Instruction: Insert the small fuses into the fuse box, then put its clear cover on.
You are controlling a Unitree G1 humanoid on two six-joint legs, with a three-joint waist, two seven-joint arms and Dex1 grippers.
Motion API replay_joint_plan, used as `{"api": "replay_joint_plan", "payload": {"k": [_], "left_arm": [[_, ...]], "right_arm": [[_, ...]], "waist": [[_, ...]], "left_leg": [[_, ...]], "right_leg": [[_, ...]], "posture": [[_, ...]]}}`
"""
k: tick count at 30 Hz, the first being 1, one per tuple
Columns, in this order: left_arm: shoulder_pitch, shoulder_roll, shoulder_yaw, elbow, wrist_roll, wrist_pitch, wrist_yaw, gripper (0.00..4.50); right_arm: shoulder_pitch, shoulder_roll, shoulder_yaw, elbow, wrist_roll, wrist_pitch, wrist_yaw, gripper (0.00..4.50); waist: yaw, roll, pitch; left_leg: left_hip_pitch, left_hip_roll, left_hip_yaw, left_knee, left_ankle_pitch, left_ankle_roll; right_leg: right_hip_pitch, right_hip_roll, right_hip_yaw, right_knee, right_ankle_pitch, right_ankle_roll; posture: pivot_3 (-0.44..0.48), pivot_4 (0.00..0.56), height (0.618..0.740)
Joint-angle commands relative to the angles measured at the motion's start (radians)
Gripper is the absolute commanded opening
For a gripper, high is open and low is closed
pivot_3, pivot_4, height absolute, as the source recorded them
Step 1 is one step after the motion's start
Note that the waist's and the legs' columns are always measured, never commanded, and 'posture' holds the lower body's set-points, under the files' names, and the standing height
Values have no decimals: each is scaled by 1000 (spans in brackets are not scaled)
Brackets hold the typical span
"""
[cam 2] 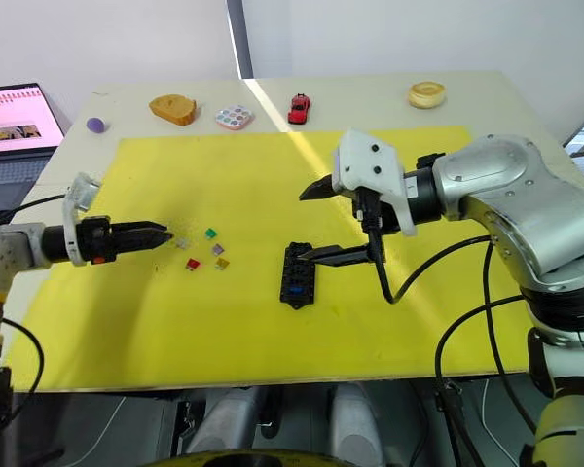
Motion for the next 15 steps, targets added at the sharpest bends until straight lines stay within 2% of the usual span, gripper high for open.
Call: {"api": "replay_joint_plan", "payload": {"k": [1,6,11,14,15], "left_arm": [[-23,-24,-4,64,3,50,34,4500],[-21,-68,6,102,-9,102,71,4500],[-1,-90,19,117,-13,108,86,4500],[33,-89,-5,79,-17,116,66,3656],[45,-88,-18,71,-14,111,54,3194]], "right_arm": [[-34,21,6,-15,-3,4,-23,4440],[-43,52,38,-31,-4,18,-46,4440],[-16,24,39,-55,-5,22,-30,4440],[-17,22,38,-56,-3,25,-36,4500],[-18,23,38,-54,-2,27,-38,4500]], "waist": [[-1,0,0],[0,0,0],[3,-1,-1],[0,-1,-1],[-1,-1,-1]], "left_leg": [[0,0,0,0,0,0],[0,0,0,0,0,0],[0,0,0,2,0,0],[0,0,-1,2,0,0],[0,0,0,2,-1,1]], "right_leg": [[0,0,0,0,0,0],[0,0,0,0,0,0],[0,0,0,0,0,0],[1,0,0,0,0,0],[1,0,0,0,0,0]], "posture": [[0,150,740],[0,150,740],[0,150,740],[0,150,740],[0,150,740]]}}
